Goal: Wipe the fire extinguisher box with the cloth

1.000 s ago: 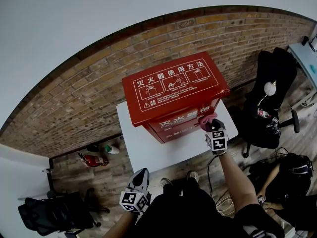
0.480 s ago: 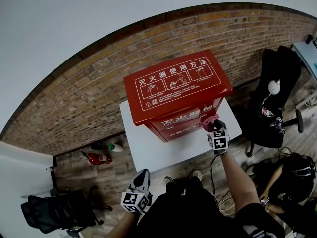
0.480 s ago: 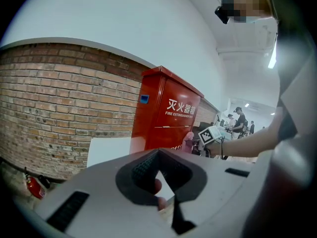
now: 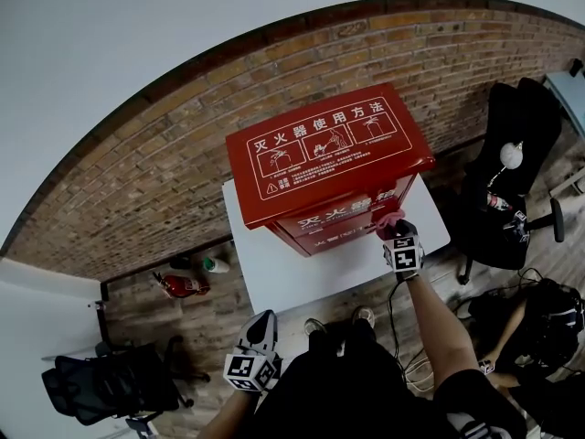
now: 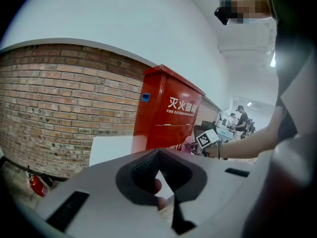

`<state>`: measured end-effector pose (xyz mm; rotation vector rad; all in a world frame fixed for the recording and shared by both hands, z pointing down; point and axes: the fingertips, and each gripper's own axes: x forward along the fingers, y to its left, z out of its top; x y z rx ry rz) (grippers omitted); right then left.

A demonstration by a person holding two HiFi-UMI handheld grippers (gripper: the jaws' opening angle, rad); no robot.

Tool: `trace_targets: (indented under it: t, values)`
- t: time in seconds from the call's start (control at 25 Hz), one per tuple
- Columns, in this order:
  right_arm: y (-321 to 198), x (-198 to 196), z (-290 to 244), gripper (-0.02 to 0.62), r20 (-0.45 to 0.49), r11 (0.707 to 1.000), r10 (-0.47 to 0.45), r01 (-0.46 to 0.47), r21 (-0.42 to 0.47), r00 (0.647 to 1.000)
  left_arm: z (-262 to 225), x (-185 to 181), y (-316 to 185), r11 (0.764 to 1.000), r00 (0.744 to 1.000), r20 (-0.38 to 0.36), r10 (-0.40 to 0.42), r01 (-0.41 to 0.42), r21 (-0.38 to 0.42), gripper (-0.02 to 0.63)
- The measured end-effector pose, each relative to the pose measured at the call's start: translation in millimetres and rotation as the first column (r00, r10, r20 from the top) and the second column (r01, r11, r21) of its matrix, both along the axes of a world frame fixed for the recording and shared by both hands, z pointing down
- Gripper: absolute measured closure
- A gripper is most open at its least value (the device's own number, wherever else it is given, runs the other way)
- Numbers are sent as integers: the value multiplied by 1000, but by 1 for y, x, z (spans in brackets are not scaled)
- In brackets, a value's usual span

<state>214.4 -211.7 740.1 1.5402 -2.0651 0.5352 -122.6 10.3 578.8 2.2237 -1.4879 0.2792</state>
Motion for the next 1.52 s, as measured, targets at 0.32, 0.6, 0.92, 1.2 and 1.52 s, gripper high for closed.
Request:
trace_targets:
  t: [0.32,0.6,0.92,1.2,1.52]
  values:
    - [-1,-1,24,505,-5,999,-12,12,-49,1000,2,-3,1,1000,1000,8,-22,22,-13,589]
    - [0,0,51,505,-21,995,-25,22,-101,999,6,-6,4,999,999,16,-39,39,-25,589]
    - [-1,2,76,505,-45,987,-32,25,-158,998,12,-8,5,997,998,21,-58,59,-44,589]
    - [-5,6,102,505,-74,982,-44,30,-185,996,14,-7,5,997,998,24,-62,63,-48,589]
    - [-1,4,119,505,-87,967,-57,34,-251,995,18,-7,8,996,997,23,-70,71,-56,589]
